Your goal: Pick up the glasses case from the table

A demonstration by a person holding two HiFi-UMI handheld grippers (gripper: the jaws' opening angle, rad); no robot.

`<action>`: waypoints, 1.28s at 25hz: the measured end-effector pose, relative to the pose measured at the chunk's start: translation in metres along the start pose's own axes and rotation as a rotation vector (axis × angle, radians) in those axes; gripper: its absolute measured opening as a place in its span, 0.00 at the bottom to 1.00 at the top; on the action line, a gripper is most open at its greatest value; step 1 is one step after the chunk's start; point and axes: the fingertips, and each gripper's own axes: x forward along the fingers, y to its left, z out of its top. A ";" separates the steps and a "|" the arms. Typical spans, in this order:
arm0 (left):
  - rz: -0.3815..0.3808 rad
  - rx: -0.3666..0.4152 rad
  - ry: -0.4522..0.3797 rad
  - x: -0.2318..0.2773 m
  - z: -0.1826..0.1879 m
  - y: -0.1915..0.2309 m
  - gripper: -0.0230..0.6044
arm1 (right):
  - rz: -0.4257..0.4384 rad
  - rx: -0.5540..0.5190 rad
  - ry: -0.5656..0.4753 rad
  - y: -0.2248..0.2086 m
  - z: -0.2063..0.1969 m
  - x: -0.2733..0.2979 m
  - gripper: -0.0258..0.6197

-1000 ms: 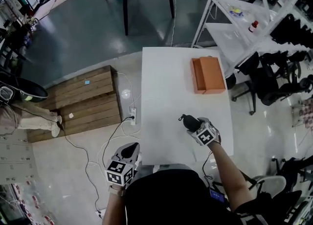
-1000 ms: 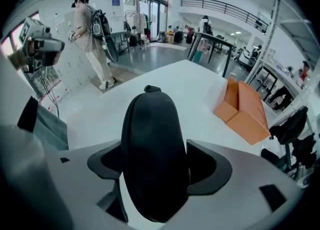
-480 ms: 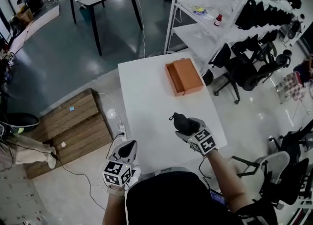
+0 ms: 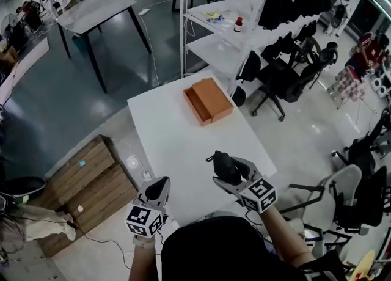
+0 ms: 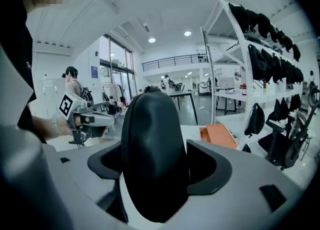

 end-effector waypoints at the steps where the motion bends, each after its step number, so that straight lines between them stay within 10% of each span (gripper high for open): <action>1: -0.014 0.013 -0.006 0.002 0.005 -0.003 0.06 | -0.007 0.006 -0.024 0.002 0.004 -0.006 0.63; 32: -0.057 0.050 -0.027 0.011 0.022 -0.025 0.06 | -0.072 0.089 -0.139 0.002 0.005 -0.048 0.63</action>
